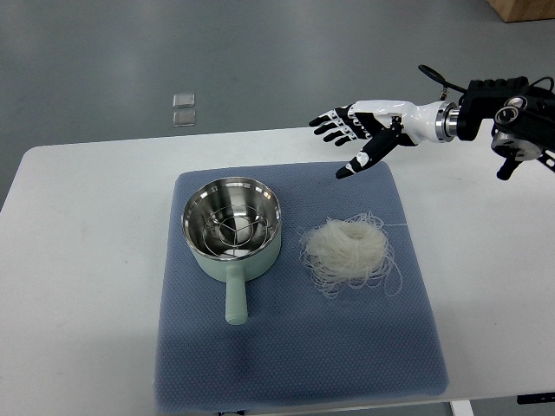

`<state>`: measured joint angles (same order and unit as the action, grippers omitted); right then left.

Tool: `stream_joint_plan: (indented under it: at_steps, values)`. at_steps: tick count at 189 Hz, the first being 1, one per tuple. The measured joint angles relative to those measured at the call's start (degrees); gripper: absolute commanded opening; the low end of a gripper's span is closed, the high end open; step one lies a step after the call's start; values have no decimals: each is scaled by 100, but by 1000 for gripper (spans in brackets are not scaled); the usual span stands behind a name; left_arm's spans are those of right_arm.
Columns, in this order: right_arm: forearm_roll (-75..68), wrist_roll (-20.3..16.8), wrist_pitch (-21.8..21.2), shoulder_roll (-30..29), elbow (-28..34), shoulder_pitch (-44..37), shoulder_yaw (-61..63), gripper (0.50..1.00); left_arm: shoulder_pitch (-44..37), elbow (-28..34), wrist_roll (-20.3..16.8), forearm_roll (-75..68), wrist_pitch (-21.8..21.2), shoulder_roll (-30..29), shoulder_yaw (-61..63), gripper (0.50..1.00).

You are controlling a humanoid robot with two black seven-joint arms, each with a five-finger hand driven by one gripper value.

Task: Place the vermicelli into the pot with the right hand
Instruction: 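Move the right hand over the white vermicelli bundle, fingers open, then lower the right hand onto the vermicelli and close fingers around it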

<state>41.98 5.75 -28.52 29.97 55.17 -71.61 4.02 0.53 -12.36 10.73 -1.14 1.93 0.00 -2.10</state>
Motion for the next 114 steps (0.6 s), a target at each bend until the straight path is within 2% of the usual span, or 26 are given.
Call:
stream_joint_plan:
  at_steps: [22, 43, 70, 114]
  values:
    - [282, -17, -136, 98, 249, -1041, -1452, 930, 0, -10, 0, 1, 0, 0, -2, 1000]
    - [346, -187, -191, -32, 461, -1555, -2152, 928, 1, -12, 0, 6, 0, 0, -21, 1000]
    - [351, -412, -182, -181, 687, -1750, -2379, 928, 0, -11, 1, 15, 0, 0, -27, 1000]
    - [341, -447, 11, -419, 837, -1655, -2398, 928, -2, 5, 5, 18, 0, 0, -20, 1000]
